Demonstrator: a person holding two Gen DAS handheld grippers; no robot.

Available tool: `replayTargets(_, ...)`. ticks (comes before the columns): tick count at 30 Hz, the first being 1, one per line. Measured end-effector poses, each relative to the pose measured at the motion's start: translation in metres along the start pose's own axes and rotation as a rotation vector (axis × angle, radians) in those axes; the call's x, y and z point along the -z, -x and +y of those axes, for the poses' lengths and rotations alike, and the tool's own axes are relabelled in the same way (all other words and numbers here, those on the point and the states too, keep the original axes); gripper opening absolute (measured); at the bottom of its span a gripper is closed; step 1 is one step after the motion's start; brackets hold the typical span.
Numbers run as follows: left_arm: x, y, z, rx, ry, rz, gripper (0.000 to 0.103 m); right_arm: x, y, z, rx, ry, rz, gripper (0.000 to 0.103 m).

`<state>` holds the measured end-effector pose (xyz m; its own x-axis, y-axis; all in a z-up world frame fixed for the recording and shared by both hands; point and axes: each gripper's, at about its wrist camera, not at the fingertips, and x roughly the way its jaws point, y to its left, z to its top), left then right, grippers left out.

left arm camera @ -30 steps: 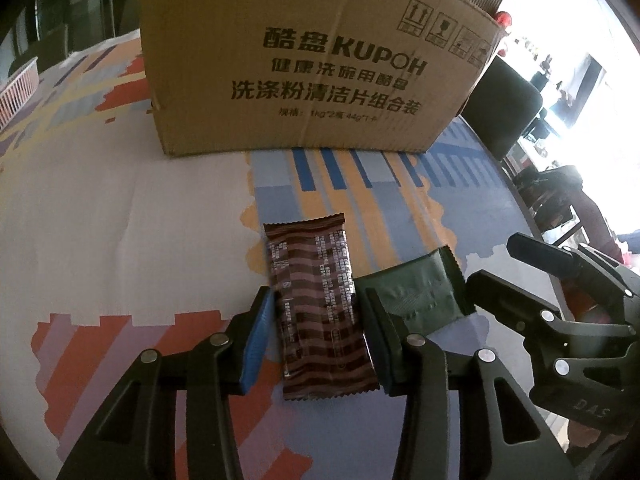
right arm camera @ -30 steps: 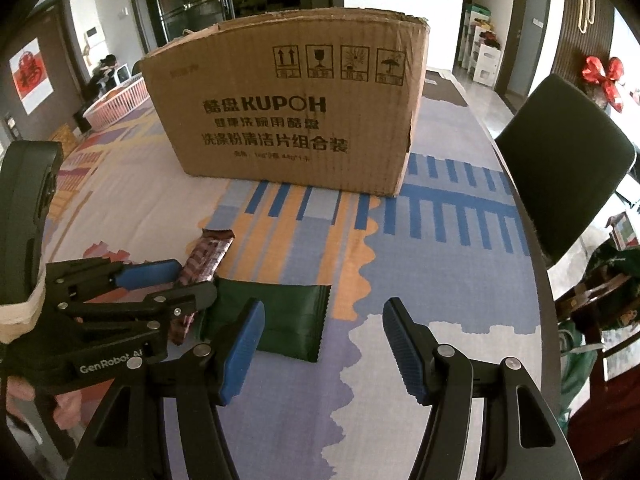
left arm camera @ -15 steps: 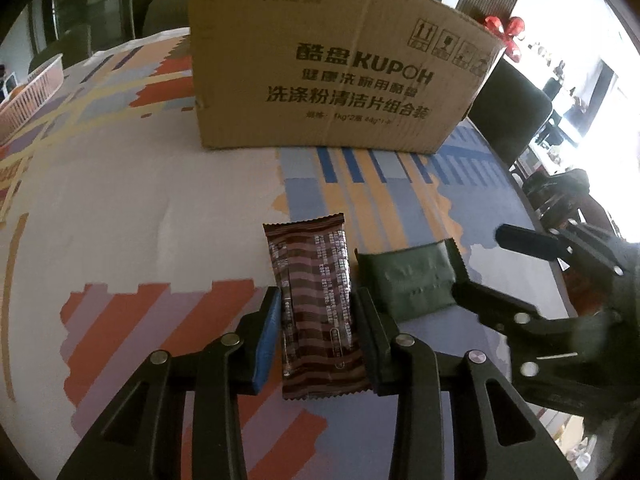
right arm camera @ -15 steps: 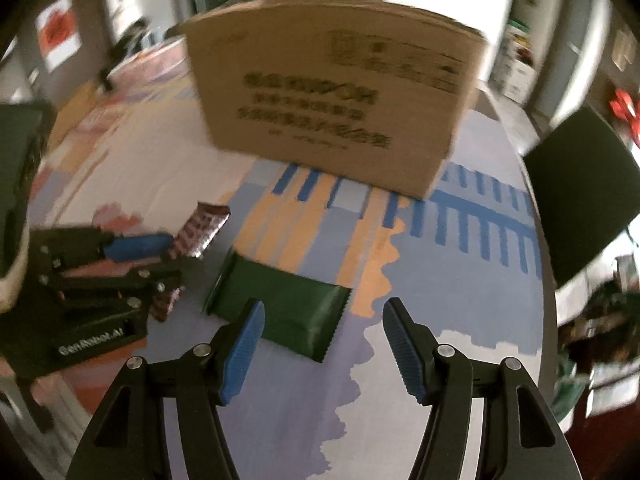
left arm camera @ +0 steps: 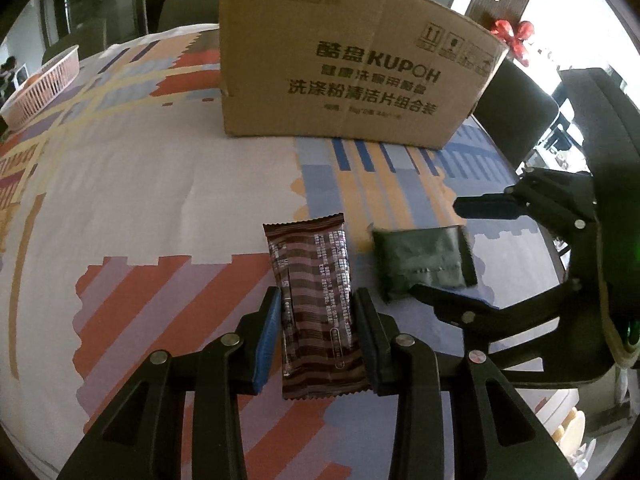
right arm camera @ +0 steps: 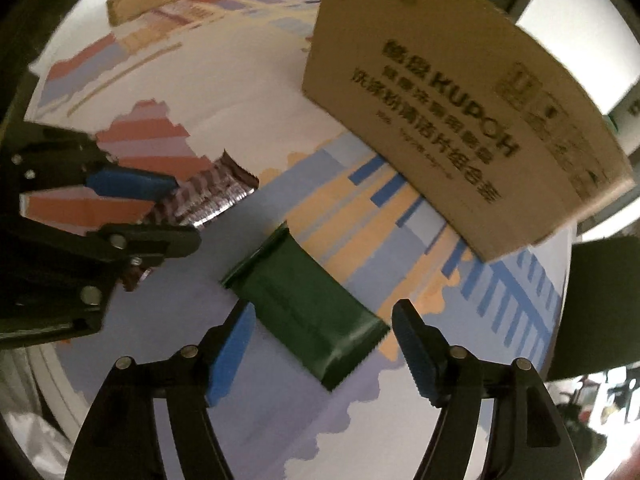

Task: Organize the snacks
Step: 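Close left tool on the brown bar while right tool grips the dark green bar, then carry the brown bar with left tool while right tool carries the green bar over the box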

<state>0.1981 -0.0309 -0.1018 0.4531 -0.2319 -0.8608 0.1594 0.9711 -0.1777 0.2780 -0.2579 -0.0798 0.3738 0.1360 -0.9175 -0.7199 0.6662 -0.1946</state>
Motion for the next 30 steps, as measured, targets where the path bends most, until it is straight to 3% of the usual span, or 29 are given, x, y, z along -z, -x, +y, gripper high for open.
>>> replayTargets(6, -0.003, 0.002, 0.005, 0.0, 0.017, -0.006, 0.036, -0.014, -0.008, -0.001, -0.025, 0.02, -0.003, 0.072)
replayTargets(14, -0.008, 0.0, 0.01, -0.012, 0.018, -0.011, 0.036, -0.02, -0.025, -0.009, -0.106, -0.089, 0.018, 0.07)
replayTargets(16, -0.008, 0.0, 0.01, -0.009, 0.017, -0.011, 0.036, -0.018, -0.026, -0.01, -0.122, -0.119, 0.017, 0.057)
replayTargets(19, -0.008, 0.0, 0.01, -0.007, 0.015, -0.012, 0.036, -0.015, -0.024, -0.011, -0.143, -0.152, 0.007, 0.046)
replayTargets(30, -0.015, 0.02, 0.004, -0.015, -0.016, -0.077, 0.036, 0.0, 0.006, -0.023, -0.101, -0.334, -0.105, 0.045)
